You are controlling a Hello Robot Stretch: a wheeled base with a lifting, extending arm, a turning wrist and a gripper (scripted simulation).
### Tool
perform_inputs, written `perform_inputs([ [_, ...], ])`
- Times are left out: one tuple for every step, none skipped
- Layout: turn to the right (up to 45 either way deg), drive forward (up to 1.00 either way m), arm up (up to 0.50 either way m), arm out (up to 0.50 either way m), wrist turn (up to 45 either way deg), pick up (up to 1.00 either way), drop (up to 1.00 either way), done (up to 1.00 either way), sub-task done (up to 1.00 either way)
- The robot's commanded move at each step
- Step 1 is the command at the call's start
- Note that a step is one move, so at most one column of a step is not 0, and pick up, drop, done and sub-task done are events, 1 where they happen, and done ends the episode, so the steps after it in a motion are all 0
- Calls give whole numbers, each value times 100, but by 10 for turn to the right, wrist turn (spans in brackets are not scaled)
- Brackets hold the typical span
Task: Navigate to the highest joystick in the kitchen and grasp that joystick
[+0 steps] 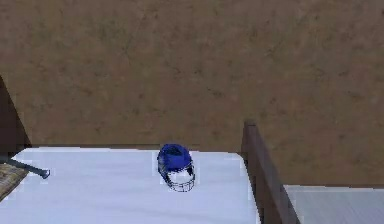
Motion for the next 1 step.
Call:
perform_inputs([
  [450,0,0,0,0,0,0,0,0],
])
